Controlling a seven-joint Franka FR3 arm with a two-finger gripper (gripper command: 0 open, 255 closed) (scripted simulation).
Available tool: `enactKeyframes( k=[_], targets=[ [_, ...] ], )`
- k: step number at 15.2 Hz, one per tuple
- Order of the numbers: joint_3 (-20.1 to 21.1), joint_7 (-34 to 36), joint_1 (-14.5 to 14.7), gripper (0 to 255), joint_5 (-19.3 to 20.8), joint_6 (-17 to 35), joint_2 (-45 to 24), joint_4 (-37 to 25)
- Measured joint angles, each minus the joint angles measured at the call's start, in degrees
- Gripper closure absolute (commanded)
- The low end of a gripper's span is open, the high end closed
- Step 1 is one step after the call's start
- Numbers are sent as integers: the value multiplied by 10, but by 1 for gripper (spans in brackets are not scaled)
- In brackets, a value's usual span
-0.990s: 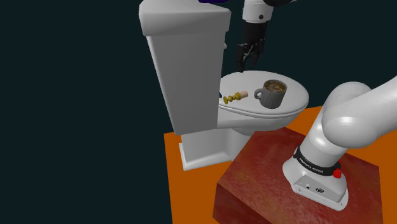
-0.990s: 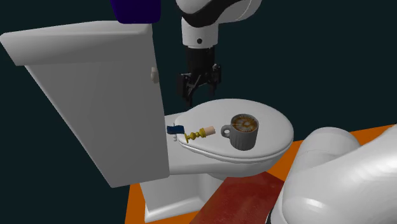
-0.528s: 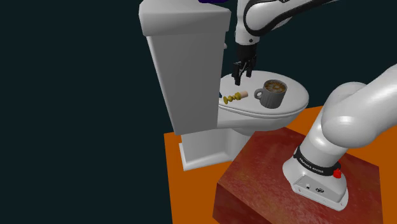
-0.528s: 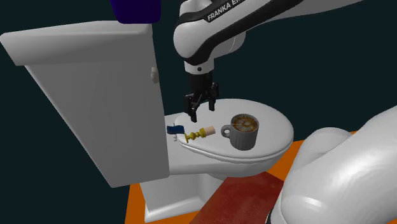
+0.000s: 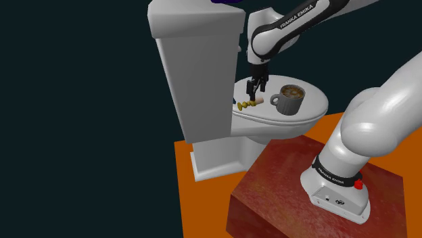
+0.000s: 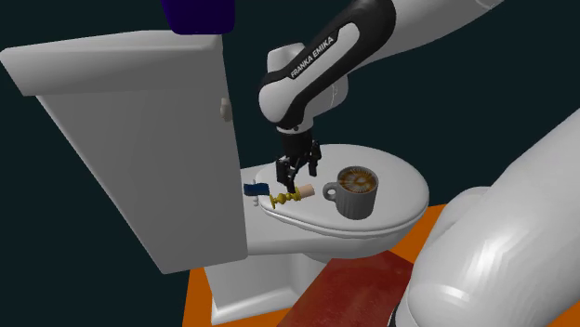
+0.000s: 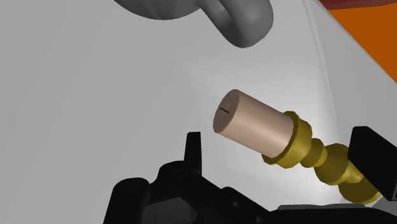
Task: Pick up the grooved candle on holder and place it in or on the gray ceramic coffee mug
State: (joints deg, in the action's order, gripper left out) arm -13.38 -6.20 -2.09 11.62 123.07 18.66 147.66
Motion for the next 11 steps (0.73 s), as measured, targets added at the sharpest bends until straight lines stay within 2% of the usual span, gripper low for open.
enactKeyframes(
  k=[6, 11],
  targets=[
    [-7, -1, -3, 0, 5, 52, -28, 25],
    [-8, -2, -3, 0, 5, 59, -32, 26]
  ],
)
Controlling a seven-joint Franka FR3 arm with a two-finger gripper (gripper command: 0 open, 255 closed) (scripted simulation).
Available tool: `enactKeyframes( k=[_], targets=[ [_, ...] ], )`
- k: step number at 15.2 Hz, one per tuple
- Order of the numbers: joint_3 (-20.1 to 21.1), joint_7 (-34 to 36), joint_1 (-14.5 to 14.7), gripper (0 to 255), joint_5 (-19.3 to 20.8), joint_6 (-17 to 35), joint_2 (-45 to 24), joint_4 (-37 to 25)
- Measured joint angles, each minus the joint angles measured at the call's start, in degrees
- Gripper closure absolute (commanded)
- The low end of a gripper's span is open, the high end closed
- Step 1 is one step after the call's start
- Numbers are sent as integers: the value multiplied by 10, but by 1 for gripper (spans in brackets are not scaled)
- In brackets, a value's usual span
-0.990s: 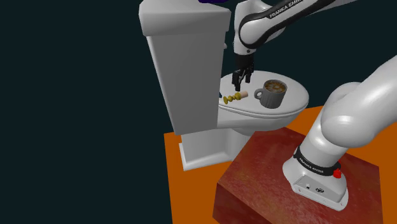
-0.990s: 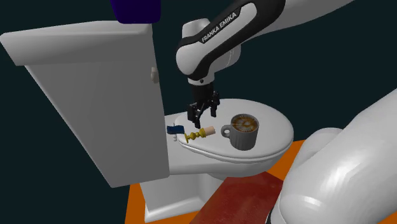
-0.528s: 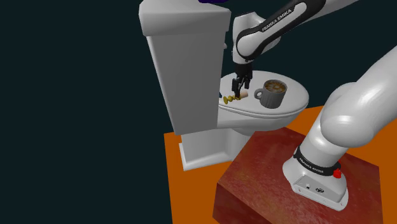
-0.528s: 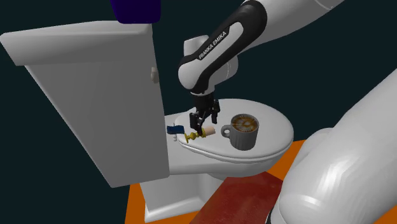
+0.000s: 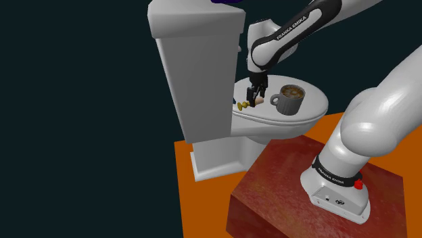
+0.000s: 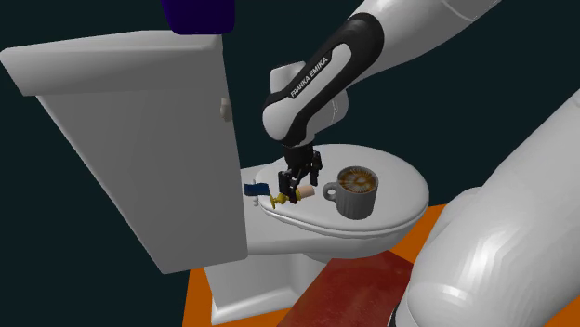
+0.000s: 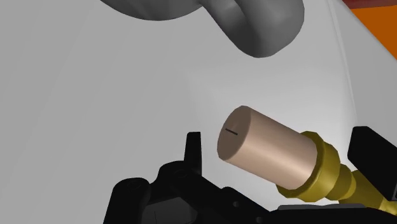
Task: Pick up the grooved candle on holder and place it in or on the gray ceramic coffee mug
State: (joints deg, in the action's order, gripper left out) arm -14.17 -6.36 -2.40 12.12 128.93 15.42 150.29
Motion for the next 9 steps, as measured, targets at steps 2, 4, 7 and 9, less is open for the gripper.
enactKeyframes(
  k=[2, 4, 7, 9],
  targets=[
    [0, 0, 0, 255, 0, 0, 0, 0],
    [0, 0, 0, 255, 0, 0, 0, 0],
    [0, 0, 0, 255, 0, 0, 0, 0],
    [0, 0, 0, 255, 0, 0, 0, 0]
  ],
)
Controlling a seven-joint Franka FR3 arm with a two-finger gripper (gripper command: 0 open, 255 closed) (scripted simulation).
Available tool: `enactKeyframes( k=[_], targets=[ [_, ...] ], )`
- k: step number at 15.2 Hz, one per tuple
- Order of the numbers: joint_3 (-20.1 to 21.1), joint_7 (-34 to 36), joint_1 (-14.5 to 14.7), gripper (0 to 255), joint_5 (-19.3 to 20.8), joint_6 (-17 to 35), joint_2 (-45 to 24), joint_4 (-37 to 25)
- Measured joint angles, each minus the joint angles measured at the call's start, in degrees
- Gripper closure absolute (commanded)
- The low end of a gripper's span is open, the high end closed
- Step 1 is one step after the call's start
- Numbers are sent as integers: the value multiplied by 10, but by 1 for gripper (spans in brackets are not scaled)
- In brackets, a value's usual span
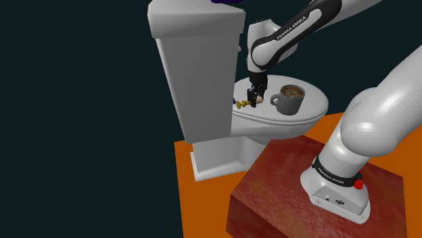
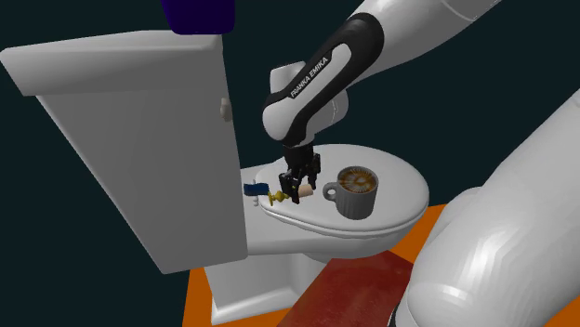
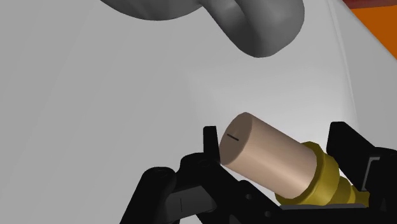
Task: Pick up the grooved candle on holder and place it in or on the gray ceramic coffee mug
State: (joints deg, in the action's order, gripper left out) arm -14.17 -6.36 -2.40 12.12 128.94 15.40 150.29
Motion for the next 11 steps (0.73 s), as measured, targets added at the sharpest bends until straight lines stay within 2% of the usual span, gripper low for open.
enactKeyframes(
  k=[4, 11],
  targets=[
    [1, 0, 0, 255, 0, -5, 3, -1],
    [6, -2, 1, 255, -2, -65, 41, -24]
  ],
)
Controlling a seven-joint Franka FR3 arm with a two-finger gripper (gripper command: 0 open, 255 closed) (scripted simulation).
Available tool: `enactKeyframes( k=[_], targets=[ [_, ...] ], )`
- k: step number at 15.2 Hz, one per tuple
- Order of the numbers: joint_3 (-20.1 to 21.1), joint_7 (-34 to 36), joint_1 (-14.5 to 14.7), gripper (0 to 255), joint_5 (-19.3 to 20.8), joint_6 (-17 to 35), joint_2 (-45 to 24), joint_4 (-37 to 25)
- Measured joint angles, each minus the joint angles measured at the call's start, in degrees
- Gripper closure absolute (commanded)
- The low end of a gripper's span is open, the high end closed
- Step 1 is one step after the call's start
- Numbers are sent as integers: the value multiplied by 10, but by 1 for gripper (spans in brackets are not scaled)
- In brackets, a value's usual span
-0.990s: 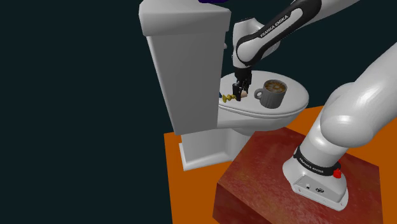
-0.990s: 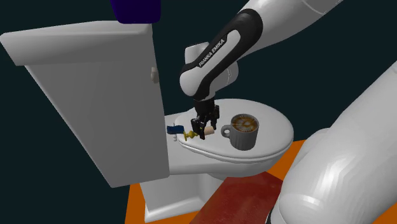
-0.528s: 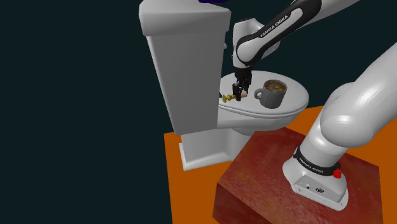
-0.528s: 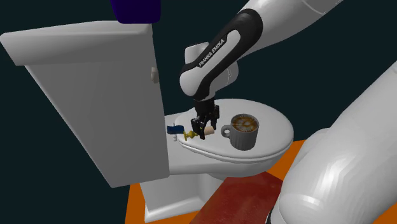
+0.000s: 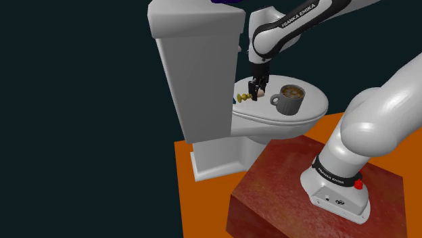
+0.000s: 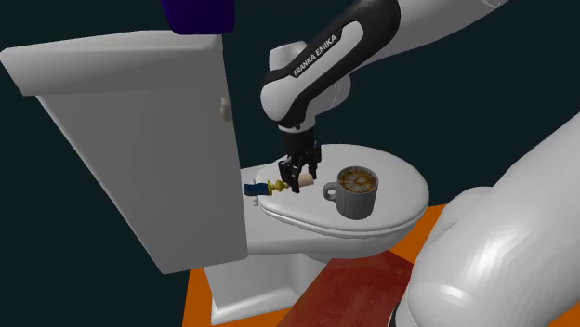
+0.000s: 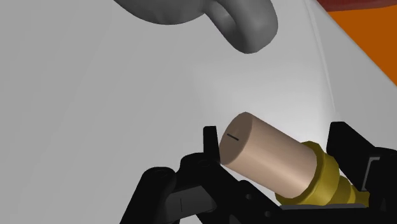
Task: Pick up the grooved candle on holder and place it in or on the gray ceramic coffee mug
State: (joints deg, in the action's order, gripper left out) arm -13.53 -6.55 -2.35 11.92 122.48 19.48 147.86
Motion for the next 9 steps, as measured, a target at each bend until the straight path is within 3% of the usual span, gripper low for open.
enactKeyframes(
  k=[9],
  targets=[
    [7, -5, 0, 255, -4, -80, 38, -42]
  ],
)
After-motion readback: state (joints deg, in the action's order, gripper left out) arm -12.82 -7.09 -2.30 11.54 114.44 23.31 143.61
